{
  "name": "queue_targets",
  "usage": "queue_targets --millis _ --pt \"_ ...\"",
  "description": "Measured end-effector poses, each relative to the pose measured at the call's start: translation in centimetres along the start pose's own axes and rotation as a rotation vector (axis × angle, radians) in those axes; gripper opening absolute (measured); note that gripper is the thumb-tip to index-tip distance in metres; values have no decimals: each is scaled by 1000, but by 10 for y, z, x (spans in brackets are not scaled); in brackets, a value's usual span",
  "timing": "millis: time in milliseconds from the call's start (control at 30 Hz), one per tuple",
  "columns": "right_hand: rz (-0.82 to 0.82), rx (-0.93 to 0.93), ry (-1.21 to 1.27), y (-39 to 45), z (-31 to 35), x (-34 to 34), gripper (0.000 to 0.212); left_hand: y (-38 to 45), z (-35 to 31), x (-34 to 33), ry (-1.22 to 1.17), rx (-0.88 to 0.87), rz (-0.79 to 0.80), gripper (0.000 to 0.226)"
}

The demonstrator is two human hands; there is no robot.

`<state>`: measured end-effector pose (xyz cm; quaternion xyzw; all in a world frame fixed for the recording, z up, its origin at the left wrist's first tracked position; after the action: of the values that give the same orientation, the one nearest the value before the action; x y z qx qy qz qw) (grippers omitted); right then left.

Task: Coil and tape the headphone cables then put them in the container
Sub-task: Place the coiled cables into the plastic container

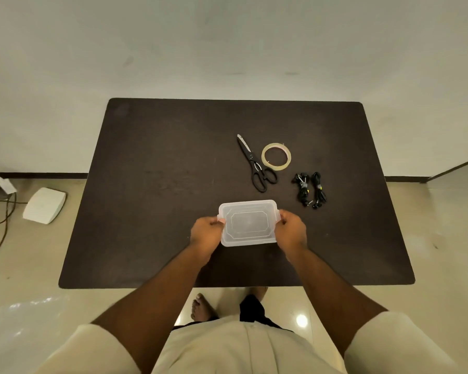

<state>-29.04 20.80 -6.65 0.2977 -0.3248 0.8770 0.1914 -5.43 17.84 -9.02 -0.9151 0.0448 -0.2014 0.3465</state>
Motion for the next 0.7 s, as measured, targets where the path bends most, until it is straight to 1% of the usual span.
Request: queue_targets --millis 100,200,267,300,333,367,400,467,500,533,567,600,633,700 --pt "20 -50 -4 1 3 -1 30 -7 -8 -2 -64 59 3 20" --pt "-3 -79 39 2 3 4 24 -19 -23 -1 -73 57 8 30" --pt "-36 -69 128 -3 6 14 21 -31 -37 0 -165 -23 21 29" --pt "-58 -63 222 -8 8 21 21 -36 -43 5 -208 -92 11 28" --pt "-72 -73 359 -13 9 30 22 -42 -48 13 -231 -171 -18 29" --pt "-63 -125 531 -18 6 37 23 -47 -52 21 -222 -251 -53 30" --pt "-29 -212 690 -19 -2 40 25 -51 -55 27 -178 -322 -79 30" --pt "91 -404 886 -22 -20 46 32 -56 -61 27 -71 -462 -78 25" --pt "166 -474 951 -24 -28 46 31 -60 -68 22 4 -540 -68 26" --pt "212 -500 1007 -24 -34 49 24 -65 -75 13 92 -611 -52 29" --pt "209 -499 1041 -22 -41 56 12 -69 -81 1 178 -663 -21 31" --pt "167 -480 1044 -20 -48 65 4 -72 -86 -14 250 -693 24 29" --pt "108 -456 1007 -16 -57 75 13 -72 -88 -30 298 -697 78 26" --pt "-26 -418 875 -9 -74 94 26 -67 -85 -61 344 -650 167 31"
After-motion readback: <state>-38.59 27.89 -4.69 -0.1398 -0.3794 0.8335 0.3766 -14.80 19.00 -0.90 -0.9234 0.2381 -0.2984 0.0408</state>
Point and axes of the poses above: each hand's wrist, its own y-axis towards the middle knuckle, its own x-axis out of the back of the hand, z = x × y, the point moved 9 cm from there along y, towards the middle knuckle, and after that the axes turned 3 degrees about -x, right-handed, at the moved point
